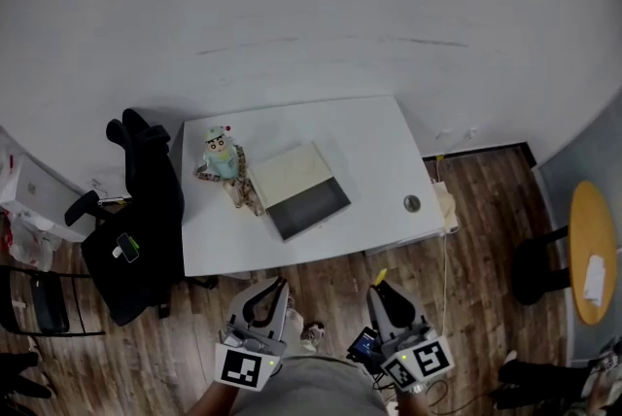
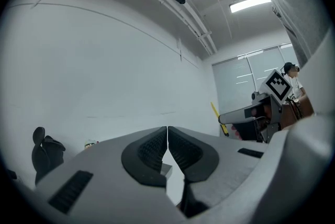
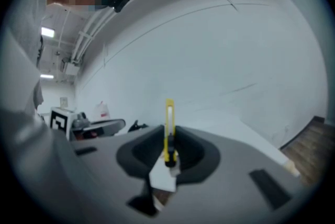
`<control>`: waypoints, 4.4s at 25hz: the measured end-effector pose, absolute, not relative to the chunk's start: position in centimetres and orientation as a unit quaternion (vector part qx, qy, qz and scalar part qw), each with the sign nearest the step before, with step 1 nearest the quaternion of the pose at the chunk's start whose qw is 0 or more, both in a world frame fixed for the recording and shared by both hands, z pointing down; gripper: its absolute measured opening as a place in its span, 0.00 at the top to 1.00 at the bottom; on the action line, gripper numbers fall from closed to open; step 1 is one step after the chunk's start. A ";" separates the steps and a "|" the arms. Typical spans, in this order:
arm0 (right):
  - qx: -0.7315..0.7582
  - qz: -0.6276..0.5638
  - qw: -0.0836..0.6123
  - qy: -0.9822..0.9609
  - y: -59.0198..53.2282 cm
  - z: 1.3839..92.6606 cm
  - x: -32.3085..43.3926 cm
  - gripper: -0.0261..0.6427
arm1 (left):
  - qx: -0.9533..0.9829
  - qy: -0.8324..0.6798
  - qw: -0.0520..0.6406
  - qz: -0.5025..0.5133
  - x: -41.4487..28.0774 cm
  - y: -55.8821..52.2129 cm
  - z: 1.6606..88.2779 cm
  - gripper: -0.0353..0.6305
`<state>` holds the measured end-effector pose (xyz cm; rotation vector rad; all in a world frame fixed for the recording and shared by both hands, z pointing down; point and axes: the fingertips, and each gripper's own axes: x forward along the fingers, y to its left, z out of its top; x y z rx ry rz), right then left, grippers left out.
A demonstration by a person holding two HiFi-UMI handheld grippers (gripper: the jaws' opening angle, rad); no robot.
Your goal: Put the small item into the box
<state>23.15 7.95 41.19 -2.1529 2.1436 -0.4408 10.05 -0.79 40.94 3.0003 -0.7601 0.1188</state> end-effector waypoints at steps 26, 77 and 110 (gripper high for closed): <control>-0.675 -0.136 -0.018 0.725 -6.7 41.5 25.8 0.83 | 0.959 -0.281 0.021 0.014 11.2 -14.6 40.7 0.89; -0.181 -0.191 -0.432 0.862 -16.9 64.9 22.2 0.83 | 0.826 -0.552 0.069 0.090 13.8 -16.7 44.9 0.89; -0.170 -0.201 -0.571 0.777 -17.0 76.5 24.2 0.83 | 0.800 -0.592 0.068 0.079 13.3 -14.5 45.6 0.89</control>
